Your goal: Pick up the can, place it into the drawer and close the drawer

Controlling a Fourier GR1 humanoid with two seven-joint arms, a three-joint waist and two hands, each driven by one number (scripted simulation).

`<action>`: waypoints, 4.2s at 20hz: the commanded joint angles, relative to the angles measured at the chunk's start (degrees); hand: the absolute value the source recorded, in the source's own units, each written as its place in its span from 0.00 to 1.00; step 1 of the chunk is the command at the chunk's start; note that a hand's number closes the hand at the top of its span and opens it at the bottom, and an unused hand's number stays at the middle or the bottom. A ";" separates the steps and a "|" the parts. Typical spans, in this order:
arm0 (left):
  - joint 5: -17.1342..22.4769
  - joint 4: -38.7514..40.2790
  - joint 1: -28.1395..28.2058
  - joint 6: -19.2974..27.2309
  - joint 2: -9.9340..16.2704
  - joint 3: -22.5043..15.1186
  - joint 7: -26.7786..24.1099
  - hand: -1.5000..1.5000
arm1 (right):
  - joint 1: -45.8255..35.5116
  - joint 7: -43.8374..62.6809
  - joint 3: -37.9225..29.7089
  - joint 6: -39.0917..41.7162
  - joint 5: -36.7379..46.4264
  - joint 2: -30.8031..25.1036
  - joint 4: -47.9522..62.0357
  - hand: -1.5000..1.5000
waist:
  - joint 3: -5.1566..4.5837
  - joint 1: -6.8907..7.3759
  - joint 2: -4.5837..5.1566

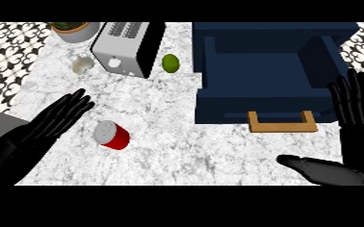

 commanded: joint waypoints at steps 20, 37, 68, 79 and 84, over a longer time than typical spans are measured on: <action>34.30 9.73 4.64 -15.36 16.60 17.13 13.88 0.00 | 14.97 -5.71 -14.49 12.55 -11.79 -1.59 -1.83 0.00 | 0.11 0.36 -0.23; 32.57 14.98 -3.89 -8.17 8.80 9.44 23.17 0.00 | 22.17 -3.25 -25.65 21.83 -22.79 -1.36 -7.45 0.00 | 0.07 -0.04 -0.22; -17.26 52.02 -11.88 -13.65 -6.34 9.63 -14.64 0.00 | 19.27 -1.04 -32.45 30.39 -21.75 2.68 -5.42 0.00 | 0.03 -0.11 -0.07; -27.16 74.04 -19.62 -12.37 -6.10 7.55 -30.21 0.00 | 16.59 2.48 -36.04 31.16 -25.28 0.65 -5.79 0.00 | 0.02 -0.21 -0.03; -27.97 77.60 -19.31 -13.58 -5.18 6.91 -32.98 0.00 | 20.48 4.76 -37.29 32.93 -28.90 3.09 -9.78 0.00 | 0.03 -0.24 -0.12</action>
